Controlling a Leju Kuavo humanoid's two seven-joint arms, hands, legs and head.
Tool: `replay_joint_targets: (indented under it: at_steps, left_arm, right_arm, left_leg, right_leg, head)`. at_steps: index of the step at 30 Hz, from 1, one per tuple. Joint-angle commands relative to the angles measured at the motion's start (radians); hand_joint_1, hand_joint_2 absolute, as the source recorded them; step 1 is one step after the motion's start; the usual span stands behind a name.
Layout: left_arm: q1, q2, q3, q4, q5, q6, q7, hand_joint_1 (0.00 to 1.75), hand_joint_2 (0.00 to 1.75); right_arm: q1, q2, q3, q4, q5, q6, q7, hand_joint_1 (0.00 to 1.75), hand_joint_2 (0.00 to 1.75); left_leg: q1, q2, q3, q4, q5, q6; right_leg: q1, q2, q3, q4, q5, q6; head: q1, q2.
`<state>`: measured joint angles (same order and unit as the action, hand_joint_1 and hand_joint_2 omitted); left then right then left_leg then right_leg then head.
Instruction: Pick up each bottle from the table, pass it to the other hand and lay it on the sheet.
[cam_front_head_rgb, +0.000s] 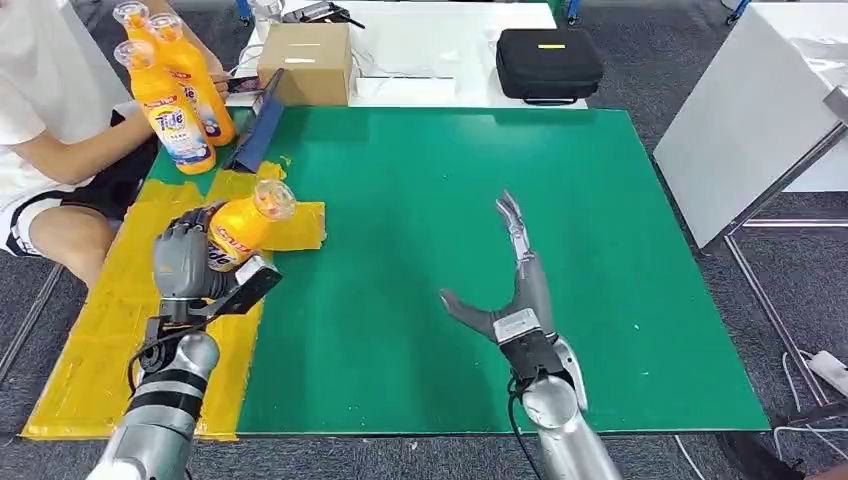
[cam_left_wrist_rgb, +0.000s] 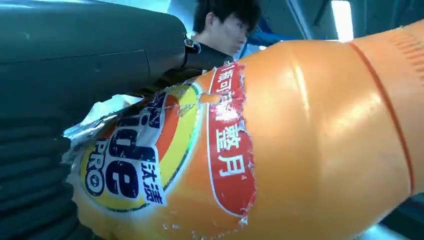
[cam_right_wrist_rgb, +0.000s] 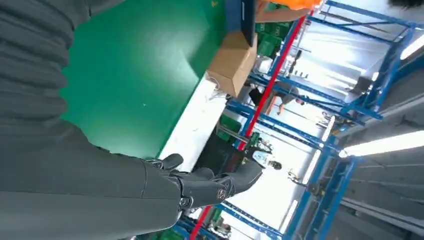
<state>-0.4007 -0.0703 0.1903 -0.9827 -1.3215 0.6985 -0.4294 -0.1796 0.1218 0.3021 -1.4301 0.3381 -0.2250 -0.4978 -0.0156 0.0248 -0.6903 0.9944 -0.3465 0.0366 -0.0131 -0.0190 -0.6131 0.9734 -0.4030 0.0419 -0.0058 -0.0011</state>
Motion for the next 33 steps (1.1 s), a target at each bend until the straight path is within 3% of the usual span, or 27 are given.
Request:
replay_joint_targets:
  at_steps: [1, 4, 5, 6, 7, 12, 13, 14, 15, 19, 27, 33]
  left_arm:
    - [-0.026, 0.191, -0.192, 0.225, -0.249, 0.000, 0.345, 1.75, 1.75]
    - [-0.033, 0.205, -0.253, 0.283, -0.249, 0.000, 0.387, 1.75, 1.75]
    - [-0.110, 0.204, -0.317, 0.391, -0.243, 0.000, 0.421, 1.75, 1.75]
    - [-0.055, 0.217, -0.355, 0.354, -0.249, 0.000, 0.449, 1.75, 1.75]
    - [-0.089, 0.247, -0.531, 0.434, -0.249, 0.000, 0.530, 1.75, 1.75]
    - [-0.104, 0.204, -0.677, 0.501, -0.249, 0.000, 0.562, 1.75, 1.75]
    - [-0.100, 0.190, -0.697, 0.503, -0.249, 0.000, 0.588, 1.55, 1.75]
    - [-0.094, 0.182, -0.679, 0.501, -0.249, 0.000, 0.580, 0.10, 1.75]
    - [-0.094, 0.178, -0.667, 0.504, -0.249, 0.000, 0.578, 0.00, 1.75]
    - [-0.081, 0.163, -0.566, 0.470, -0.248, 0.000, 0.540, 0.00, 1.75]
    - [-0.080, 0.161, -0.557, 0.469, -0.249, 0.000, 0.537, 0.00, 1.75]
    - [-0.061, 0.140, -0.450, 0.424, -0.249, 0.000, 0.487, 0.00, 1.75]
  right_arm:
    - [-0.037, -0.107, 0.004, -0.048, -0.065, -0.023, 0.016, 0.00, 1.75]
    - [-0.040, -0.109, -0.004, -0.040, -0.096, 0.001, 0.019, 0.00, 1.75]
    - [-0.042, -0.116, -0.001, -0.040, -0.132, 0.018, 0.023, 0.00, 1.75]
    - [-0.052, -0.116, -0.002, -0.020, -0.132, 0.023, 0.022, 0.00, 1.75]
    - [-0.063, -0.121, 0.003, -0.005, -0.141, 0.044, 0.014, 0.00, 1.75]
    - [-0.090, -0.111, 0.020, 0.038, -0.143, 0.064, 0.011, 0.00, 1.75]
    - [-0.097, -0.107, 0.030, 0.052, -0.140, 0.069, 0.012, 0.00, 1.75]
    - [-0.100, -0.105, 0.037, 0.060, -0.138, 0.071, 0.011, 0.00, 1.75]
    - [-0.101, -0.105, 0.043, 0.063, -0.135, 0.073, 0.010, 0.00, 1.75]
    - [-0.094, -0.103, 0.059, 0.073, -0.125, 0.076, 0.011, 0.00, 1.75]
    - [-0.094, -0.103, 0.060, 0.074, -0.125, 0.076, 0.011, 0.00, 1.75]
    - [-0.093, -0.100, 0.072, 0.085, -0.103, 0.076, 0.014, 0.00, 1.75]
  left_leg:
    - [0.001, -0.001, 0.008, 0.000, -0.003, -0.003]
    - [0.001, 0.002, 0.005, 0.000, -0.003, -0.003]
    - [0.001, 0.001, 0.009, 0.001, -0.005, -0.005]
    - [0.002, 0.000, 0.010, 0.001, -0.005, -0.005]
    - [0.001, -0.002, 0.008, 0.000, -0.003, -0.004]
    - [0.002, -0.003, 0.009, 0.002, -0.004, -0.004]
    - [0.001, -0.001, 0.005, -0.001, -0.001, -0.003]
    - [0.001, -0.001, 0.008, 0.000, -0.004, -0.004]
    - [0.002, -0.001, 0.010, 0.001, -0.005, -0.004]
    - [0.000, -0.001, 0.005, -0.001, -0.001, -0.002]
    - [0.001, -0.003, 0.009, 0.000, -0.002, -0.003]
    - [0.000, -0.003, 0.009, 0.000, -0.002, -0.003]
  right_leg:
    - [0.000, 0.002, 0.007, 0.000, -0.003, -0.002]
    - [0.000, 0.004, 0.004, 0.000, -0.001, -0.002]
    - [0.001, 0.003, 0.008, 0.001, -0.003, -0.003]
    - [0.001, 0.003, 0.009, 0.001, -0.004, -0.003]
    - [0.000, 0.000, 0.007, 0.000, -0.003, -0.002]
    - [0.000, 0.001, 0.004, 0.001, -0.004, -0.002]
    - [0.000, 0.002, 0.004, -0.002, -0.001, -0.002]
    - [0.000, 0.004, 0.008, -0.001, -0.003, -0.002]
    - [0.000, 0.004, 0.010, 0.000, -0.004, -0.002]
    - [0.000, 0.002, 0.005, -0.001, -0.001, -0.001]
    - [0.000, 0.003, 0.009, -0.001, -0.002, -0.002]
    - [0.000, 0.003, 0.010, -0.001, -0.003, -0.003]
  head:
    - [0.000, 0.000]
    - [0.000, 0.000]
    - [0.000, 0.000]
    - [0.000, 0.000]
    - [0.000, 0.000]
    - [0.000, 0.000]
    - [0.000, 0.000]
    - [0.000, 0.000]
    - [0.000, 0.000]
    - [0.000, 0.000]
    - [0.000, 0.000]
    - [0.000, 0.000]
